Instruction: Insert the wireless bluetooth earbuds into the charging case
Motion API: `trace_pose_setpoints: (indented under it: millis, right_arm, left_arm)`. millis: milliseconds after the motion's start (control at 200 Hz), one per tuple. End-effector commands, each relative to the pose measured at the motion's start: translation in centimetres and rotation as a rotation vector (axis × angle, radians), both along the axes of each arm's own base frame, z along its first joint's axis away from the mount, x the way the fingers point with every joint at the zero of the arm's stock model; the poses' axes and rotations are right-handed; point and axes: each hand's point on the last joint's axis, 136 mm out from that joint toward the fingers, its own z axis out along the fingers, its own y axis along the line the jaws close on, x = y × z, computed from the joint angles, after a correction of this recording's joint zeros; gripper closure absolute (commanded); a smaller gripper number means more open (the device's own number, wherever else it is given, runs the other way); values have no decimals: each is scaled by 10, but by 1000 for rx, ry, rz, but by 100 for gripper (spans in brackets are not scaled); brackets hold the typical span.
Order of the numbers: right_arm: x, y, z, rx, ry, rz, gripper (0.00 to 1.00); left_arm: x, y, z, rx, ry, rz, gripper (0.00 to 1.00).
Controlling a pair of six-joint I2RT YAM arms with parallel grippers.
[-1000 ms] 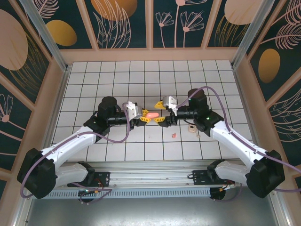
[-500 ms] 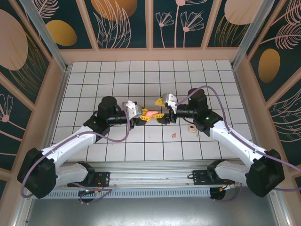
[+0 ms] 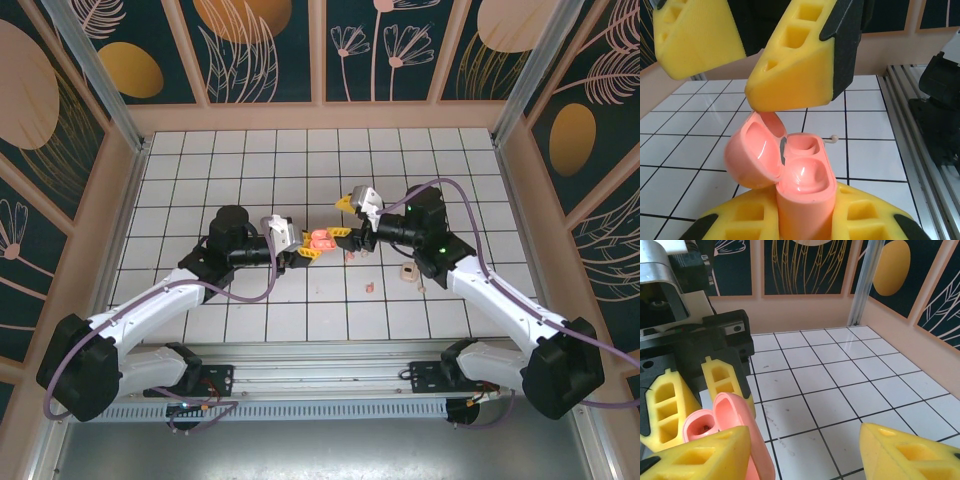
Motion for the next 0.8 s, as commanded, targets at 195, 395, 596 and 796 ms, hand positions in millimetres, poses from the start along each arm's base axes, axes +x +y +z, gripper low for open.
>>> trace_pose_setpoints:
  millis: [195,395,596,796]
  right_arm:
    - [11,-6,5,30,-7,-79,40]
    - [15,-14,6,42,4,-94,41]
    - [14,-20,9,68,31,-88,40]
    - [18,-27,11,92,80,-116,40]
  left_arm:
    - [-8,-3,13,-72,-22,-35,84]
    - [-6,-3,16,-139,4,-16,85]
    - [-1,-4,14,-208,58,6,86]
    - [7,-6,2,-247,121,38,88]
